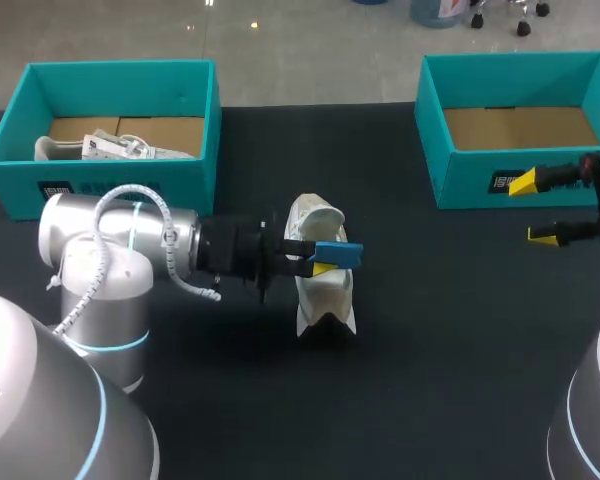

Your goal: Take the shoe out of the shoebox, open the shoe tongue, remove and reinsert the insole, then place the shoe into the shoebox

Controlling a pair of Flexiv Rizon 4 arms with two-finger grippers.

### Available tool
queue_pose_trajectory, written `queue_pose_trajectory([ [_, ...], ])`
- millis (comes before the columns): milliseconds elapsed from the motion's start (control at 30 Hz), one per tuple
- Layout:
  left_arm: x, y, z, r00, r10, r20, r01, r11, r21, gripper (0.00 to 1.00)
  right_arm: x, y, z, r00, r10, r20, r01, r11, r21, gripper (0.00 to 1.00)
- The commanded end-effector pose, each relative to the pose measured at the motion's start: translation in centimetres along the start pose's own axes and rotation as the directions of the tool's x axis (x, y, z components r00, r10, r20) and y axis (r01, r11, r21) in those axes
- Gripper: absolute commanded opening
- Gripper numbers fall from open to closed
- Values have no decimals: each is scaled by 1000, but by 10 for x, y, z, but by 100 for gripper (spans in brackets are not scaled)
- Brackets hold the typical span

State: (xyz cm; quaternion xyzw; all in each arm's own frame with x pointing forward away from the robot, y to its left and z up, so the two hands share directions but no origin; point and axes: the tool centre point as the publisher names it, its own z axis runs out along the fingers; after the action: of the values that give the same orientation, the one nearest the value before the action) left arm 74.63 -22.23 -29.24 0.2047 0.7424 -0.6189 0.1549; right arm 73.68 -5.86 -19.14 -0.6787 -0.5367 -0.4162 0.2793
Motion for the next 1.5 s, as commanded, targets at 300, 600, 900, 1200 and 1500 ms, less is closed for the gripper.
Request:
queue_pose_trajectory([
  [300,-4,17,7,999,38,24,-37,999,-21,0,0,-1,0,1000,2,4,-2,1000,-1,100],
  [600,-5,33,10,998,43,40,-42,999,-32,0,0,-1,0,1000,2,4,-2,1000,-1,100],
  [900,-6,48,8,996,75,42,-73,996,-54,0,0,-1,0,1000,2,4,-2,1000,-1,100],
  [1200,-2,58,6,993,112,34,-109,991,-76,0,0,-1,0,1000,2,4,-2,1000,-1,100],
  [1500,-4,39,1,993,109,55,-107,993,-50,55,0,-1,0,1000,2,4,-2,1000,-1,100],
])
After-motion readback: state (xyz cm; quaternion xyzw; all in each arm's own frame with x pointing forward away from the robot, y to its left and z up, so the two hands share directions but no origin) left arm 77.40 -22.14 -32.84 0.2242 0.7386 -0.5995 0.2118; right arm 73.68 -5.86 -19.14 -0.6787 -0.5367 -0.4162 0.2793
